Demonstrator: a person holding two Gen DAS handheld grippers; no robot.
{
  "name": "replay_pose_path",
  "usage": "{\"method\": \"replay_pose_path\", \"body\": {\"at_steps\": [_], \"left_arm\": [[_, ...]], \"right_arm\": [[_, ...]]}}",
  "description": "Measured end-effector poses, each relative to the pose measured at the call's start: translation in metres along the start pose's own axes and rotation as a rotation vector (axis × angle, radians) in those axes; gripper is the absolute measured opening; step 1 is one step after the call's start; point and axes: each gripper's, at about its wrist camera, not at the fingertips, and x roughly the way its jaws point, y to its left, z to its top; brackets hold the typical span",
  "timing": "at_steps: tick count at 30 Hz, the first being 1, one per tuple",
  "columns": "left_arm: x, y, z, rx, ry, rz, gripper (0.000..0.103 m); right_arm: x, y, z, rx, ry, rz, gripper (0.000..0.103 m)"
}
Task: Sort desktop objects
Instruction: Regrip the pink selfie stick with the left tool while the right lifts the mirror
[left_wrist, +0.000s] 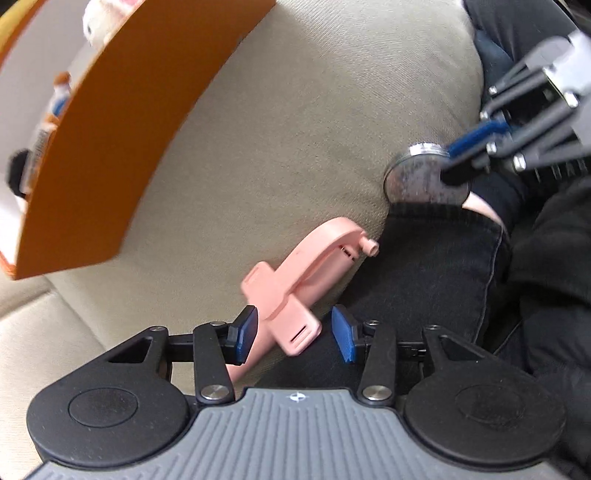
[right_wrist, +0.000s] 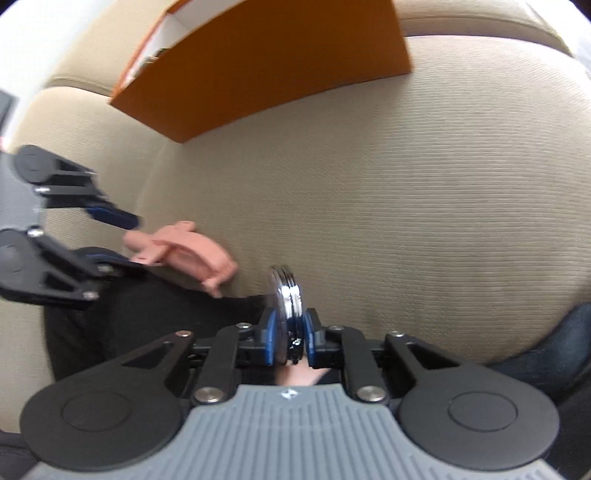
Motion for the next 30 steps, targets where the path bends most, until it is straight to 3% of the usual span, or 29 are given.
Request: {"method": "replay_pose_path", "body": {"at_steps": [3, 9, 12, 19, 23, 30], "left_arm": [[0.017, 0.001, 0.012, -0.045, 0.072, 0.024, 0.057], [0.022, -0.008, 0.022, -0.013, 0.137, 0.102, 0.053], [0.015, -0.015, 0.015, 0.048, 0.102, 0.123, 0.043], [0.004, -0.025, -0.009, 0.138, -0.005, 0.195, 0.033], [-0.007, -0.031, -0.021, 0.191, -0.081, 0.201, 0.017], [-0.007, -0.043, -0.042, 0.299, -0.13, 0.246, 0.017]], "right_arm": [[0.005, 0.01, -0.001, -0.04, -0.006, -0.036, 0.018], [0.015, 0.022, -0.001, -0.087, -0.002, -0.058, 0.018], [0.012, 0.021, -0.002, -0.107, -0.002, -0.065, 0.019], [0.01, 0.017, 0.002, -0.111, -0.015, -0.052, 0.018], [0.013, 0.016, 0.004, -0.109, -0.003, -0.041, 0.018], [0.017, 0.012, 0.004, -0.121, 0.016, -0.065, 0.018]]}}
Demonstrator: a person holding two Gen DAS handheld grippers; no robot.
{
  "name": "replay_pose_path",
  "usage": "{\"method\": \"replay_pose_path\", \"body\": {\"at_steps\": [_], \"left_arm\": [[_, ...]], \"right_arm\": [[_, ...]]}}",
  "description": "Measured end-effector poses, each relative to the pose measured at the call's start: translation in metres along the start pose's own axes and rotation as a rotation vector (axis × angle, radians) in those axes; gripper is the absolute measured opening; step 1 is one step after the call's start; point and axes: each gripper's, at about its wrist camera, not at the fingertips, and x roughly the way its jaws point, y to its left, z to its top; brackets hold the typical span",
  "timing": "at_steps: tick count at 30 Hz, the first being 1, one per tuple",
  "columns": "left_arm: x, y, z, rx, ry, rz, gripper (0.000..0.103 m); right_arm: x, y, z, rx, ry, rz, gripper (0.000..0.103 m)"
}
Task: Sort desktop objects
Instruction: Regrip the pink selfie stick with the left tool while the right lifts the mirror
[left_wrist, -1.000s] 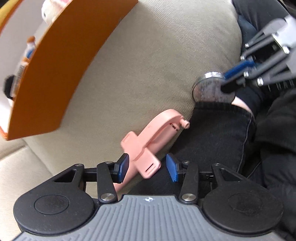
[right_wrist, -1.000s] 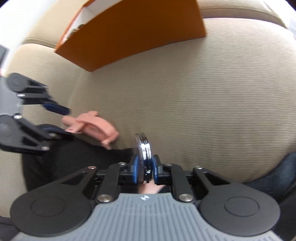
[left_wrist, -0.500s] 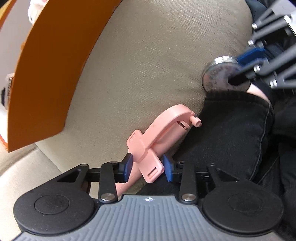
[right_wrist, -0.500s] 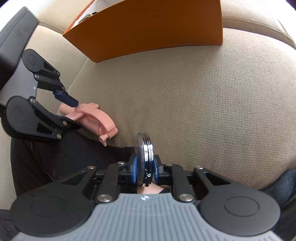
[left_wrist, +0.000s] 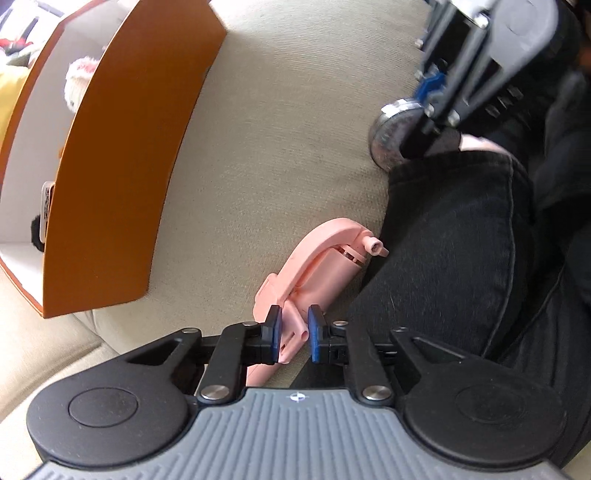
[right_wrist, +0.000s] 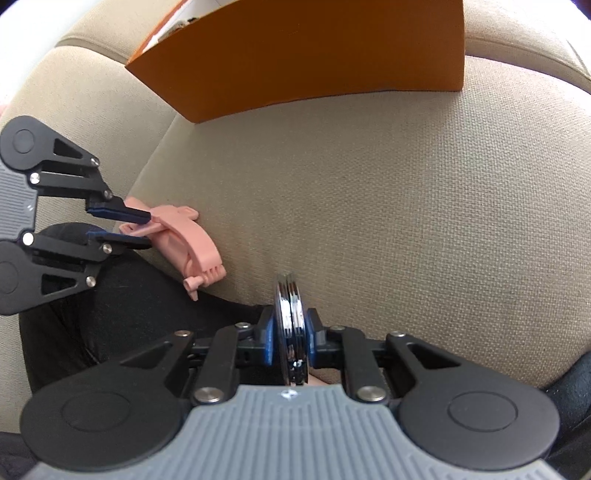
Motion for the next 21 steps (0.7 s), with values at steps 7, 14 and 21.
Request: {"method": "replay_pose_path", "body": {"at_steps": [7, 14, 21], "left_arm": [[-0.002, -0.008, -0.011, 0.074, -0.064, 0.012, 0.017], [-0.009, -0.009, -0.023, -0.018, -0.128, 0.131, 0.009], [-0.006, -0.005, -0.026, -0.057, -0.185, 0.245, 0.008]], "right_arm": [[-0.001, -0.006, -0.001, 0.0, 0.008, -0.009, 0.018], [-0.002, -0.009, -0.004, 0.014, 0.012, -0.008, 0.018], [0.0, -0.013, -0.008, 0.013, 0.015, -0.011, 0.018]]}}
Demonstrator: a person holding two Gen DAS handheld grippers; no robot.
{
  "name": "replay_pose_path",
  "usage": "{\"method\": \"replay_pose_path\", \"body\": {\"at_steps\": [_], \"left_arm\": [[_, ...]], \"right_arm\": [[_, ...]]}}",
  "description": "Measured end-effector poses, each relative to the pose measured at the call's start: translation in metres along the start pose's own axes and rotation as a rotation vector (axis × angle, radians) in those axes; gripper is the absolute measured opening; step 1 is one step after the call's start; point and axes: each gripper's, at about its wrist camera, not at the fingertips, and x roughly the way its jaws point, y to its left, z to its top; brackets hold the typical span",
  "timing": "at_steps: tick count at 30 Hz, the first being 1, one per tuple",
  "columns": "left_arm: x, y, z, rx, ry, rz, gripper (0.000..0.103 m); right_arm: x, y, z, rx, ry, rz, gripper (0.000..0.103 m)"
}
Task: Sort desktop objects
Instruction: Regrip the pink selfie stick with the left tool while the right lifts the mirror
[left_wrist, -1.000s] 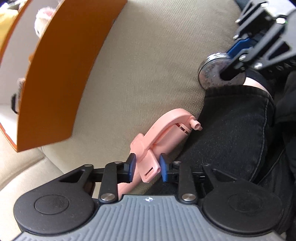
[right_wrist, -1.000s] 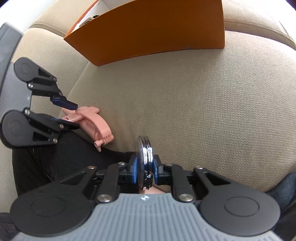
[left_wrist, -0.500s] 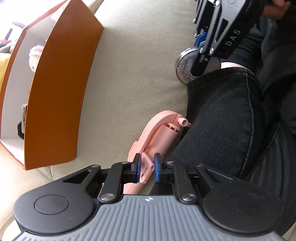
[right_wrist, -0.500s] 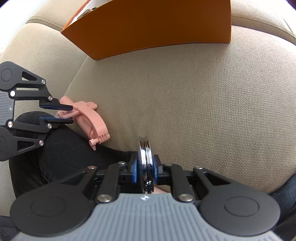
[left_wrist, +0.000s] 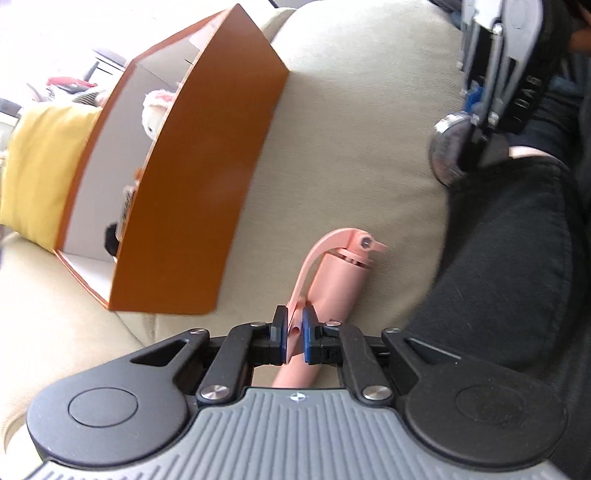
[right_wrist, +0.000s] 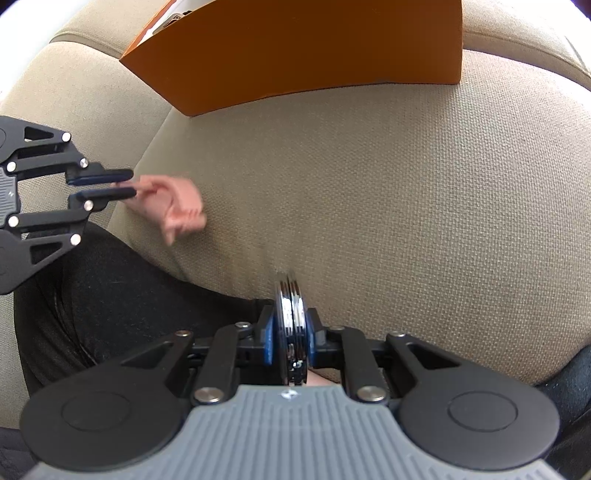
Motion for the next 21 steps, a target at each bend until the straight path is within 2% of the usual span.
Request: {"method": "replay_pose_path", "body": {"at_steps": [5, 9, 13, 15, 21], "left_arm": [[0.001, 0.005, 0.025, -0.018, -0.063, 0.049, 0.007], [0.002, 0.005, 0.036, -0.018, -0.089, 0.021, 0.007], [0.003, 0.002, 0.035, -0.047, -0.067, 0.009, 0.012], [0.001, -0.004, 0.031, -0.074, -0.053, 0.026, 0.02], [-0.007, -0.006, 0.029, -0.121, -0.021, 0.046, 0.023]], "right_arm": [[-0.002, -0.003, -0.004, 0.007, -0.002, -0.002, 0.018], [-0.004, -0.007, -0.003, 0.022, -0.008, -0.008, 0.018], [-0.003, -0.006, 0.0, 0.03, -0.007, -0.003, 0.018], [-0.002, -0.007, -0.001, 0.025, -0.005, -0.002, 0.018], [0.003, -0.002, 0.002, 0.025, -0.003, 0.004, 0.018]]}}
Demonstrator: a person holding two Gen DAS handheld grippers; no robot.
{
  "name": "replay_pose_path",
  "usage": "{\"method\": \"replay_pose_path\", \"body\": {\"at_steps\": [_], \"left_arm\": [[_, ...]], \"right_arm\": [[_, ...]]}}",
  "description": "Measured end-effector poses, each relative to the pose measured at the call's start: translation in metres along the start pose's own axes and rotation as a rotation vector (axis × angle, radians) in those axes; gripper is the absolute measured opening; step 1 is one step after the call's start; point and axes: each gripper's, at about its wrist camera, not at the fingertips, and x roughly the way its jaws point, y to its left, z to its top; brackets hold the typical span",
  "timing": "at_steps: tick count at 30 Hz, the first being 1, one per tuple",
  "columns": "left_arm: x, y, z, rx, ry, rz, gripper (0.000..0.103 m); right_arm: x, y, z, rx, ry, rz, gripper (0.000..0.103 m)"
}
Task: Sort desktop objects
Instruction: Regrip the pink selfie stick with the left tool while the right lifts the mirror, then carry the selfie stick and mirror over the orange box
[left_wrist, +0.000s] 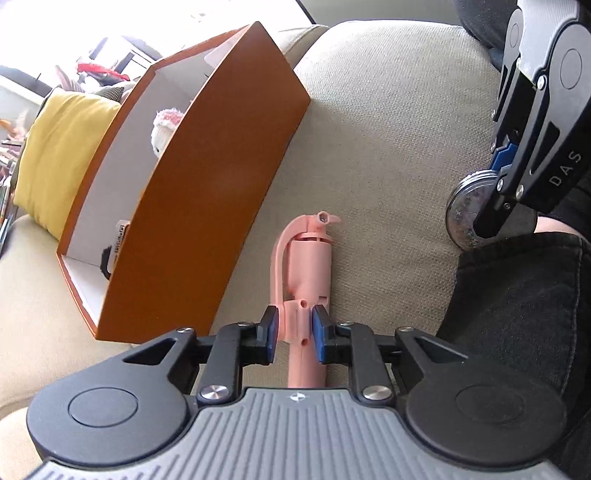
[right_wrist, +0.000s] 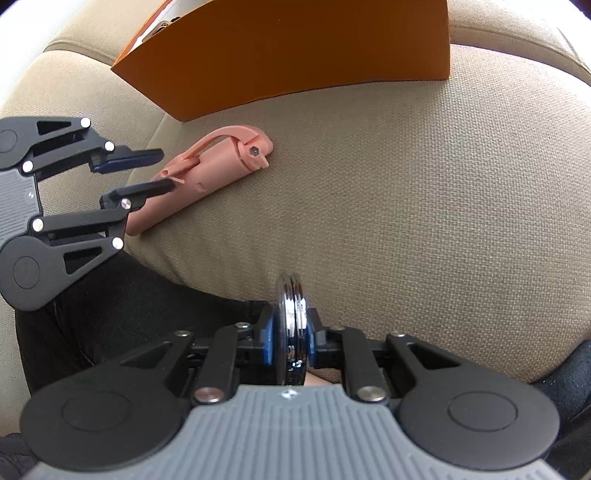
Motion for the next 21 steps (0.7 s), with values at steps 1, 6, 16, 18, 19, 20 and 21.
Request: {"method": "replay_pose_path", "body": {"at_steps": [1, 6, 16, 18, 19, 20, 21], "left_arm": [[0.004, 0.0, -0.001, 0.006, 0.01, 0.007, 0.023], [0.02, -0.013, -0.003, 0.039, 0.005, 0.056, 0.016], [-0.007, -0.006, -0.011, 0.068, -0.097, 0.135, 0.007], [-0.015, -0.012, -0.012, 0.105, -0.119, 0.155, 0.007], [-0.02, -0.011, -0.01, 0.122, -0.131, 0.166, 0.007], [-0.027, -0.008, -0.008, 0.136, -0.142, 0.174, 0.007], [-0.032, -0.006, -0.006, 0.147, -0.154, 0.183, 0.007]], "right_arm": [[0.0, 0.0, 0.0, 0.001, 0.0, 0.001, 0.018], [0.0, -0.001, 0.003, 0.006, -0.002, 0.001, 0.018], [-0.021, -0.001, 0.015, -0.031, -0.04, -0.012, 0.015], [-0.032, -0.003, 0.021, -0.031, -0.058, -0.011, 0.015], [-0.041, -0.005, 0.025, -0.03, -0.069, -0.006, 0.015], [-0.048, -0.006, 0.029, -0.032, -0.079, -0.002, 0.015], [-0.058, -0.006, 0.033, -0.036, -0.092, 0.0, 0.015]]}}
